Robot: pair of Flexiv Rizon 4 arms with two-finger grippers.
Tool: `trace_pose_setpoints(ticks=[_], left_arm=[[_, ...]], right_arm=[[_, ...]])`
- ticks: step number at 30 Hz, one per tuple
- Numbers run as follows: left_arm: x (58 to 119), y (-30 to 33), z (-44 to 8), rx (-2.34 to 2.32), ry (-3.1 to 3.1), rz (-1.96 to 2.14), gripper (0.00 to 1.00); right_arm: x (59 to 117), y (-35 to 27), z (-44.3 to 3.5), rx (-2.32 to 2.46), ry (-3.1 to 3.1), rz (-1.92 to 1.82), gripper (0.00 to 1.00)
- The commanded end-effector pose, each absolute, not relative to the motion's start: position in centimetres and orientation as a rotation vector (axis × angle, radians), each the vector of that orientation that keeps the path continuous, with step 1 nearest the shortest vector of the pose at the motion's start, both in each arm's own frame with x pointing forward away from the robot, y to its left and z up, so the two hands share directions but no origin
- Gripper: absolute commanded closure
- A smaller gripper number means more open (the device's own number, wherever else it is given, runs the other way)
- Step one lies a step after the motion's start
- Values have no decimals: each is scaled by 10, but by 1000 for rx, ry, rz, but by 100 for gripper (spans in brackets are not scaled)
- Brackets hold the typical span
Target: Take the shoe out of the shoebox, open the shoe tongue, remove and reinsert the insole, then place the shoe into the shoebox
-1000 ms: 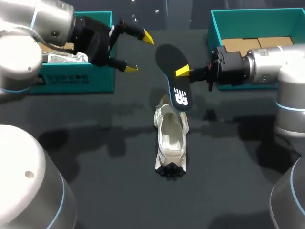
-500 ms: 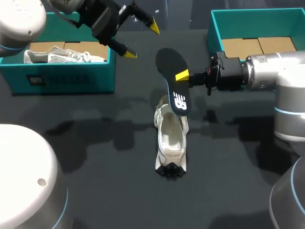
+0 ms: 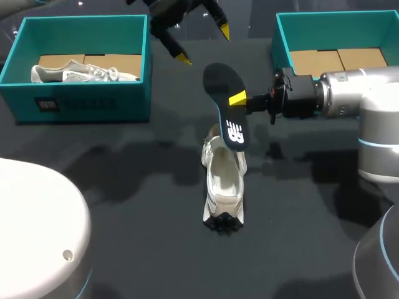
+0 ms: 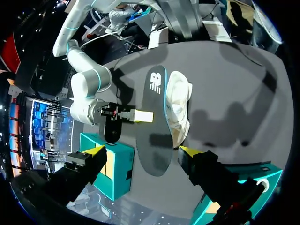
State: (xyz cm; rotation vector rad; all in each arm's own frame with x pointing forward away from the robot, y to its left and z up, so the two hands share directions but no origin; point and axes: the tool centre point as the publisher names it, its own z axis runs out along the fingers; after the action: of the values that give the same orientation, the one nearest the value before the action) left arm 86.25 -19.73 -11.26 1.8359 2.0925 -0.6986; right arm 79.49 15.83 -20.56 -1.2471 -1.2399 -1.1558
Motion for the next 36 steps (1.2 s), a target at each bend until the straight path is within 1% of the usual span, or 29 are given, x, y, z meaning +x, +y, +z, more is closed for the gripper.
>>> trace_pose_setpoints(ticks=[1,10,16,22,29,36], left_arm=[[871,-207,-115,2259,2446,-156,0],[863,-211,-121,2323,2486,-9,0],[861,-213,-122,2320,2517,21,0],[856,-216,-124,2302,2525,-4,0],[852,-220,-129,2240,2472,-142,0],[841,-217,-124,2101,2349,-264,0]], right_arm=[[794,159,-206,-1249,-1240,-1154,100],[794,159,-206,-1249,-1240,-1154,100],[794,159,-206,-1249,-1240,-1154,100],[794,159,-206,-1249,-1240,-1154,100],[794,159,-206,-1249,-1240,-1154,100],[794,159,-206,-1249,-1240,-1154,100]])
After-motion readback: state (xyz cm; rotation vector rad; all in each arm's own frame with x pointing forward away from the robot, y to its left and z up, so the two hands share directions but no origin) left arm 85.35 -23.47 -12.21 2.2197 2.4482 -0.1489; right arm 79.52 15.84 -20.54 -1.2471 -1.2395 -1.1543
